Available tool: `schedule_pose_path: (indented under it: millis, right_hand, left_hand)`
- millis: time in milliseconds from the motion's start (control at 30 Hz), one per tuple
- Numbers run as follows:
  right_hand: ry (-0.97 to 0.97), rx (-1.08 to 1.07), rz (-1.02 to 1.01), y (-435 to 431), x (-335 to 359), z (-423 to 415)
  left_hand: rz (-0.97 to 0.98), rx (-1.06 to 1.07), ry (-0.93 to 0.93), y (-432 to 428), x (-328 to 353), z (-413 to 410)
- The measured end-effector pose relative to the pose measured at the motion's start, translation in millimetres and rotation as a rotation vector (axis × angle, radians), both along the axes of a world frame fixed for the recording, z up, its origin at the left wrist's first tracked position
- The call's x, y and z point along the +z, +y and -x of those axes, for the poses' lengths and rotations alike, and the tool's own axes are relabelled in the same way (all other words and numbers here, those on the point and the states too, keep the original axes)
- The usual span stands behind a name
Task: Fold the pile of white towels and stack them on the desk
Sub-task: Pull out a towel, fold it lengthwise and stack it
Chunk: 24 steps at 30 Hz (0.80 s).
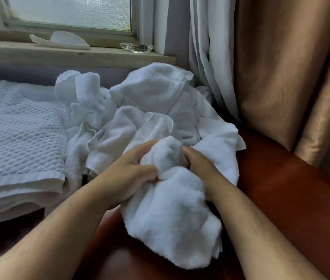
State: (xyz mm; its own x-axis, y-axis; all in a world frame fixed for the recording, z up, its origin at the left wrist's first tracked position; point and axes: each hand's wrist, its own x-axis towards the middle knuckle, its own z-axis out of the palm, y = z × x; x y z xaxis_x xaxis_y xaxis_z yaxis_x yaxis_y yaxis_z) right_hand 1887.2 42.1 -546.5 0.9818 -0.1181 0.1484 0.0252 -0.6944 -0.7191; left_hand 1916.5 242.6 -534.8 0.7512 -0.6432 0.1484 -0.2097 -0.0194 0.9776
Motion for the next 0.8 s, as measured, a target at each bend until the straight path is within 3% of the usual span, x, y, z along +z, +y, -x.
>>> schedule_pose_path:
  millis: [133,233,367,467,567,733,800]
  right_hand:
    - [-0.001,0.170,-0.056,-10,-1,21]
    - [0.001,0.096,0.085,-10,8,26]
    - [-0.100,0.037,0.359,-4,40,40]
    - [-0.181,0.011,0.344,1,72,52]
    - [-0.326,-0.016,0.367,5,101,72]
    - [-0.814,-0.097,0.464,15,126,99]
    - [-0.792,-0.029,0.561,23,134,105]
  left_hand:
    - [-0.040,0.035,0.049,19,2,10]
    - [-0.181,0.047,0.009,34,7,24]
    - [-0.219,0.082,-0.023,41,34,50]
    - [-0.255,0.144,-0.047,51,57,68]
    - [-0.360,0.218,-0.181,67,77,82]
    - [-0.571,0.366,-0.583,87,118,104]
    - [-0.666,0.354,-0.625,94,130,112]
